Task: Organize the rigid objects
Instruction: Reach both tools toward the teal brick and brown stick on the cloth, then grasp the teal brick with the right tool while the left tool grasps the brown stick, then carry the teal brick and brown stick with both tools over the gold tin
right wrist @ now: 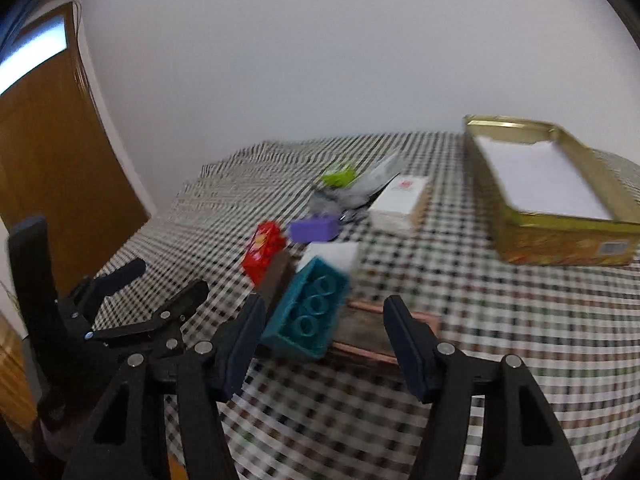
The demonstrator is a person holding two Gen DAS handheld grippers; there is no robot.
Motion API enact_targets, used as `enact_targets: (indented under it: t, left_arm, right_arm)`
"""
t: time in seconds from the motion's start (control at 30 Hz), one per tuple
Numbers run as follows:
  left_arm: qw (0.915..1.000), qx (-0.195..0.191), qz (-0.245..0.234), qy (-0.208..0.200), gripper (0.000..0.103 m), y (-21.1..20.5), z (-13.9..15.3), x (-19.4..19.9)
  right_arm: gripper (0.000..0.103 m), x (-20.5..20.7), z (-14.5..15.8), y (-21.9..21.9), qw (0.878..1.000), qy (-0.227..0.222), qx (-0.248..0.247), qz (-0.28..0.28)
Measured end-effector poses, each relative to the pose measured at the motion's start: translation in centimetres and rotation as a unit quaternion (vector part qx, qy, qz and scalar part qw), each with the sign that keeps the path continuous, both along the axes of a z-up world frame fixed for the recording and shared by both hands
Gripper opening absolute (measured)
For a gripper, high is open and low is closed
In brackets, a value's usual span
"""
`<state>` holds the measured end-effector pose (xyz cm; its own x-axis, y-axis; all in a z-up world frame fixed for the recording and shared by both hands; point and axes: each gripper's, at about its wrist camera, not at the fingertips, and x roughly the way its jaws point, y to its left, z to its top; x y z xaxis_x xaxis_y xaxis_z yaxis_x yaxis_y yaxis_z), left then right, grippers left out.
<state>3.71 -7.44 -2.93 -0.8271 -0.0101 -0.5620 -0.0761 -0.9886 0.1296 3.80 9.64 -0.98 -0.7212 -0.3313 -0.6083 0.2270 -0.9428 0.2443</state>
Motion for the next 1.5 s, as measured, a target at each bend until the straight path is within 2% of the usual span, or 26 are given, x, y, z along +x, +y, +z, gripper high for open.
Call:
enact_targets:
  t: [0.13, 0.3, 0.4, 0.47, 0.53, 0.7, 0.87, 0.9, 0.97, 1.1, 1.17, 1.3, 1.37, 1.5]
  left_arm:
    - [1.0000, 0.005, 0.008, -0.002, 0.090, -1.0, 0.0, 0.1]
    - [0.9997, 0.016, 0.019, -0.007, 0.090, -2.1, 0.0, -0.1]
    - [0.9994, 0.024, 0.020, -0.013, 0.090, -2.4, -0.1, -0.1]
    - [0.9993, 0.029, 0.019, -0.017, 0.090, -2.5, -0.2, -0.2]
    - [0.9992, 0.032, 0.017, -0.017, 0.090, -2.5, -0.1, -0.1]
    - [0.9990, 0.040, 0.001, -0.020, 0.090, -2.1, 0.1, -0.1]
    - [0.9975, 0.055, -0.029, -0.034, 0.090, -0.5, 0.3, -0.3]
    - [0.9968, 0.060, -0.036, -0.038, 0.088, -0.1, 0.3, -0.4]
    - [0.9944, 0.074, -0.052, -0.054, 0.074, 0.8, 0.3, -0.7]
    - [0.9905, 0.091, -0.064, -0.081, 0.067, 2.5, -0.1, -1.7]
    - [0.9888, 0.090, -0.074, -0.093, 0.052, 3.5, -0.4, -2.2]
    - [0.9841, 0.098, -0.084, -0.122, 0.046, 4.9, -1.4, -2.8]
    - [0.9840, 0.093, -0.085, -0.127, 0.033, 5.3, -1.9, -3.0]
    - [0.9836, 0.105, -0.084, -0.120, 0.018, 4.6, -2.5, -3.1]
  right_arm:
    - [0.064, -2.1, -1.1, -1.5, 0.999, -0.049, 0.000, 0.012]
    - [0.063, -2.7, -1.1, -2.9, 0.999, -0.043, 0.029, 0.011]
    - [0.047, -3.0, -1.1, -3.2, 0.998, -0.036, 0.045, 0.010]
    - [0.036, -3.4, -1.5, -3.4, 0.998, -0.048, 0.035, 0.025]
    - [0.034, -3.5, -1.8, -3.4, 0.998, -0.047, 0.033, 0.028]
    - [0.034, -2.3, -1.2, -2.6, 0.999, -0.022, 0.026, 0.038]
    - [0.034, -0.7, 0.8, 0.4, 1.000, 0.030, -0.001, 0.002]
    - [0.034, -0.3, 1.4, 1.3, 0.999, 0.046, 0.007, -0.016]
    - [0.034, 0.6, 2.2, 2.5, 0.996, 0.069, 0.028, -0.045]
    - [0.034, 1.4, 2.9, 4.5, 0.991, 0.088, 0.054, -0.080]
    - [0.034, 2.0, 3.0, 5.1, 0.989, 0.095, 0.062, -0.091]
    - [0.034, 2.9, 3.0, 6.1, 0.989, 0.094, 0.058, -0.096]
    - [0.034, 3.0, 2.7, 6.5, 0.989, 0.092, 0.058, -0.096]
    - [0.034, 2.8, 2.4, 6.4, 0.990, 0.088, 0.054, -0.100]
